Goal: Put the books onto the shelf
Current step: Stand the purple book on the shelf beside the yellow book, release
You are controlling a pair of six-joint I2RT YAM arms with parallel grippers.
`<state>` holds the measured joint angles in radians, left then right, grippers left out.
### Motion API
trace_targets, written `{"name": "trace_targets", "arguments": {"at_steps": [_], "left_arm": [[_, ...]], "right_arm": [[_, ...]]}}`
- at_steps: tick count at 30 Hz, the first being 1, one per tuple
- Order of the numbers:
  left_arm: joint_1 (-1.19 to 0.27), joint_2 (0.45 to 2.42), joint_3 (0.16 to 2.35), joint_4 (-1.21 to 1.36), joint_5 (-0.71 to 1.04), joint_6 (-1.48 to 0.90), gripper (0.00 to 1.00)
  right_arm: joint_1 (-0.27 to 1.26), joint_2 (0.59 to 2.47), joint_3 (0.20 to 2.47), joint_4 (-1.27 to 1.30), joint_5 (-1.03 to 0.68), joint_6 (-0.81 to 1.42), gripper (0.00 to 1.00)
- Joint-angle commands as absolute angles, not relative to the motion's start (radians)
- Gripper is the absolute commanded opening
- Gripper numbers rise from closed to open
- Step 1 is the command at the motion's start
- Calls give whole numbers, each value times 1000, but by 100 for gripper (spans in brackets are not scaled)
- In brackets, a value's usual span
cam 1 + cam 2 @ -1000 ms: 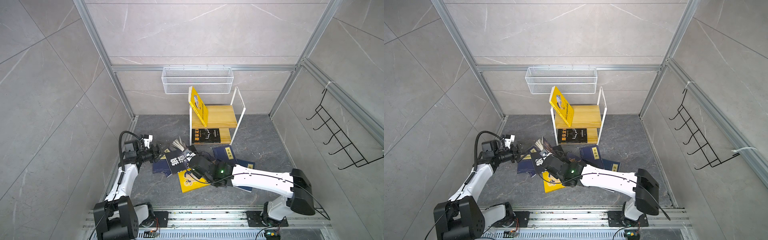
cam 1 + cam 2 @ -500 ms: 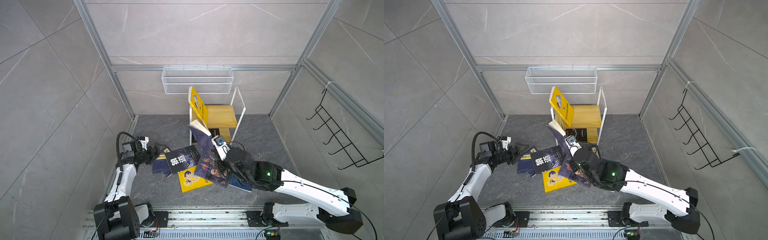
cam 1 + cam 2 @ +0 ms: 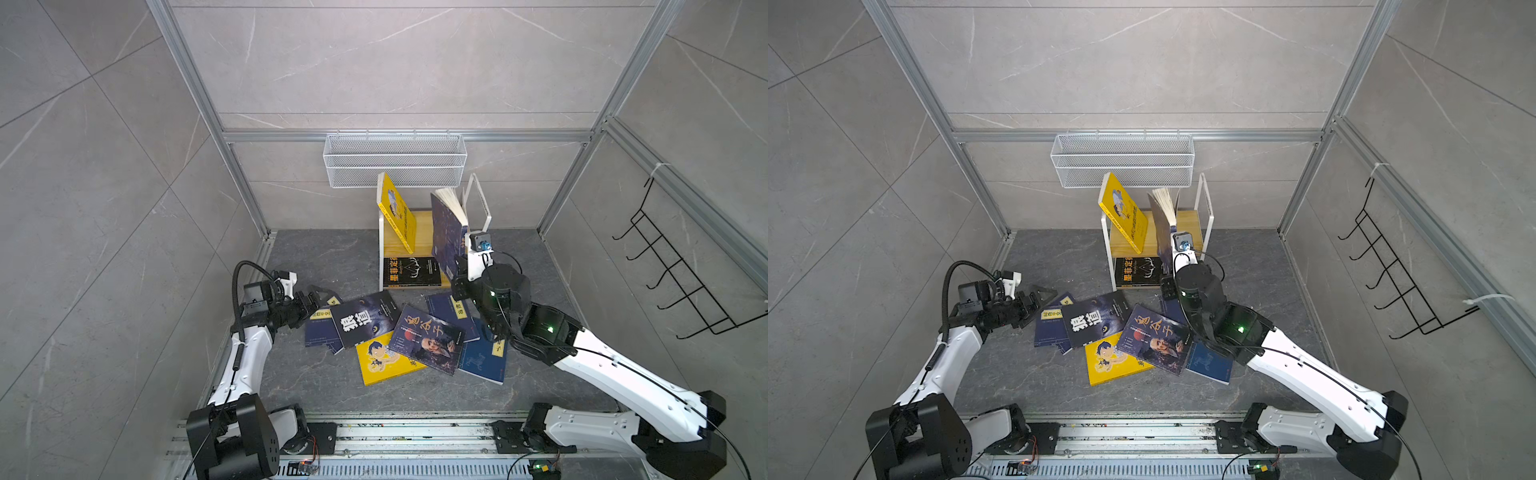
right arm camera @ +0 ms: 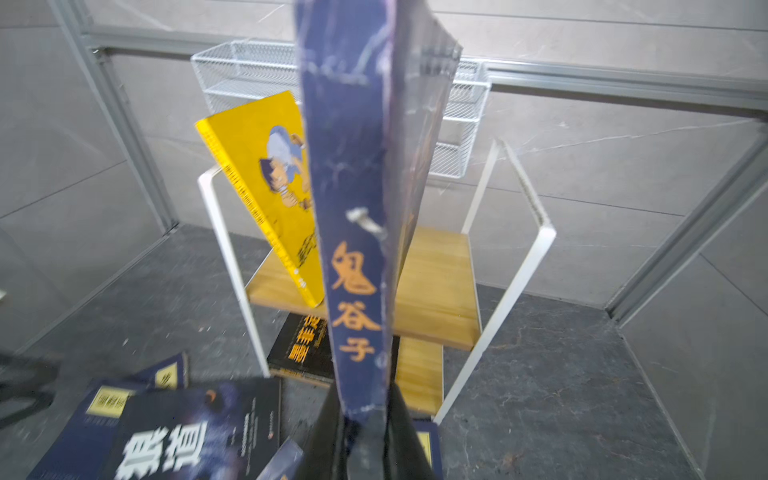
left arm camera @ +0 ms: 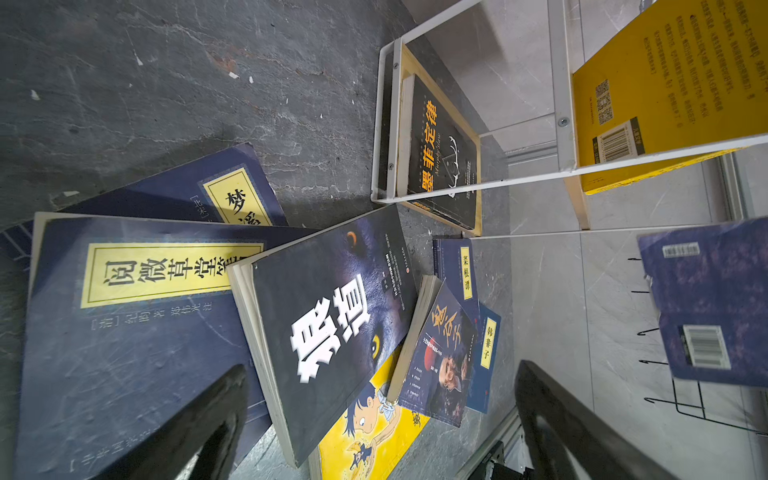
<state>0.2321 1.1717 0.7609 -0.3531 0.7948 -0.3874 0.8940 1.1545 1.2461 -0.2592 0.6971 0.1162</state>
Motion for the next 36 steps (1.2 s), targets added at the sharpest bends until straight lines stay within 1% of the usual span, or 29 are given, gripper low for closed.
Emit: {"name": "trace_targets", "arguments": {"at_steps": [1, 3, 8, 15, 20, 27, 36], "left_arm": [[239, 1141, 810, -401, 771, -324, 100], [239, 1138, 811, -402, 766, -324, 100], [239, 1131, 824, -417, 772, -321, 100], [239, 1121, 829, -429, 776, -322, 100], [239, 1121, 818, -413, 775, -324, 100], [239, 1127, 809, -398, 774, -327, 100], [238, 1119, 804, -394, 776, -331, 100]], "right_arm": [[821, 1217, 1303, -45, 747, 126, 0], [772, 1277, 1318, 15, 739, 147, 0], [690, 1437, 1355, 166, 633, 190, 0], [681, 1619, 1401, 300, 570, 209, 0], [683, 1668, 1401, 316, 494, 272, 0], [691, 1698, 1399, 331, 461, 301, 0], [731, 1722, 1420, 319, 409, 257, 0]]}}
